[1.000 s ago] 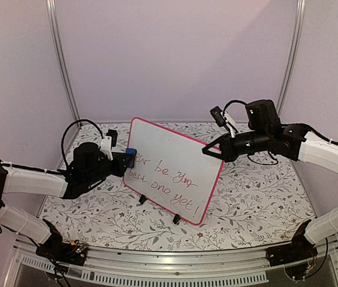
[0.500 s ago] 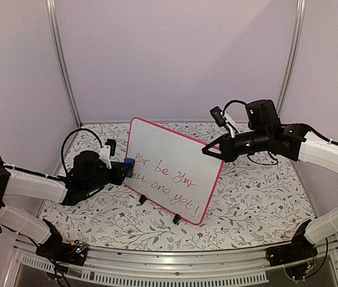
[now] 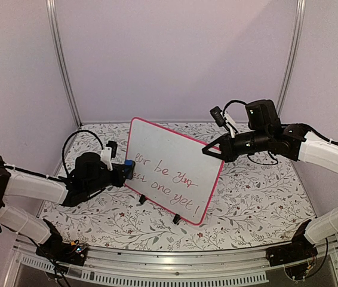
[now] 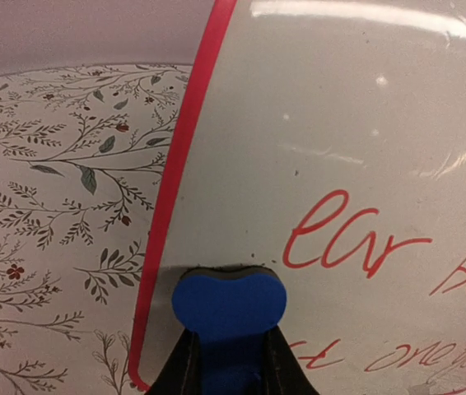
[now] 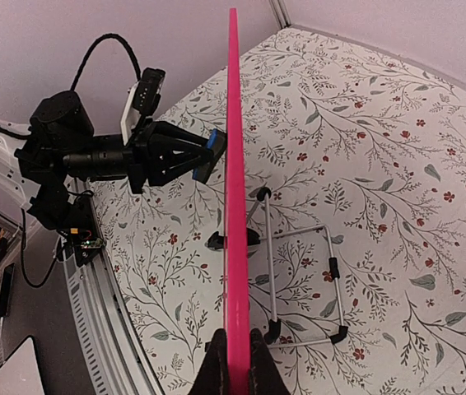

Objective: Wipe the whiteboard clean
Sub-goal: Erase the center of the whiteboard.

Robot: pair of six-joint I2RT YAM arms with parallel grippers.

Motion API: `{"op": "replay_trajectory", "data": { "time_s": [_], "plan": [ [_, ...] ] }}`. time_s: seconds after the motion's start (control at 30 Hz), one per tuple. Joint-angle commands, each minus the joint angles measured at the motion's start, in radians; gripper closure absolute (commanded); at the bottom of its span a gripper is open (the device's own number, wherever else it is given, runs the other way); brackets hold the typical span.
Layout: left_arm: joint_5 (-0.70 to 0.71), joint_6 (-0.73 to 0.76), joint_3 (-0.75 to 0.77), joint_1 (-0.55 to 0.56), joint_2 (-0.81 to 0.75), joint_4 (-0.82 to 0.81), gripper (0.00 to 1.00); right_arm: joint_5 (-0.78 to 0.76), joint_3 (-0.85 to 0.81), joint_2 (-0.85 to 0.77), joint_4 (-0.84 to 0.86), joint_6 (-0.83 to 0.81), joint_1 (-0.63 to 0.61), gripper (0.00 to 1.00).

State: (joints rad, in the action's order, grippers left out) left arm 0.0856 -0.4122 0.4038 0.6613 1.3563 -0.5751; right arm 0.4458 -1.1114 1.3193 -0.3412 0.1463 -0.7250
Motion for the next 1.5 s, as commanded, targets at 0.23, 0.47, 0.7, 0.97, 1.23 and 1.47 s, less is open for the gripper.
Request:
{"op": "replay_trajectory", "data": {
  "time_s": [0.23, 0.47, 0.7, 0.97, 1.23, 1.47],
  "plan": [
    [-0.011, 0.038, 0.121, 0.035, -0.002, 0.078, 0.85, 0.05, 0.016, -0.005, -0.024, -0.053, -0.014, 1.0],
    [-0.003, 0.06, 0.163, 0.036, 0.004, 0.098, 0.85, 0.051, 0.015, -0.008, -0.027, -0.053, -0.014, 1.0],
    [0.007, 0.088, 0.196, 0.035, 0.001, 0.119, 0.85, 0.052, 0.015, -0.008, -0.025, -0.053, -0.014, 1.0],
    [0.014, 0.108, 0.234, 0.036, -0.006, 0.138, 0.85, 0.053, 0.015, -0.003, -0.025, -0.054, -0.014, 1.0],
    [0.017, 0.094, 0.196, 0.035, 0.002, 0.115, 0.85, 0.051, 0.017, -0.004, -0.024, -0.054, -0.014, 1.0],
    [0.025, 0.062, 0.127, 0.036, 0.025, 0.074, 0.85, 0.051, 0.015, 0.0, -0.024, -0.054, -0.014, 1.0]
  ]
}}
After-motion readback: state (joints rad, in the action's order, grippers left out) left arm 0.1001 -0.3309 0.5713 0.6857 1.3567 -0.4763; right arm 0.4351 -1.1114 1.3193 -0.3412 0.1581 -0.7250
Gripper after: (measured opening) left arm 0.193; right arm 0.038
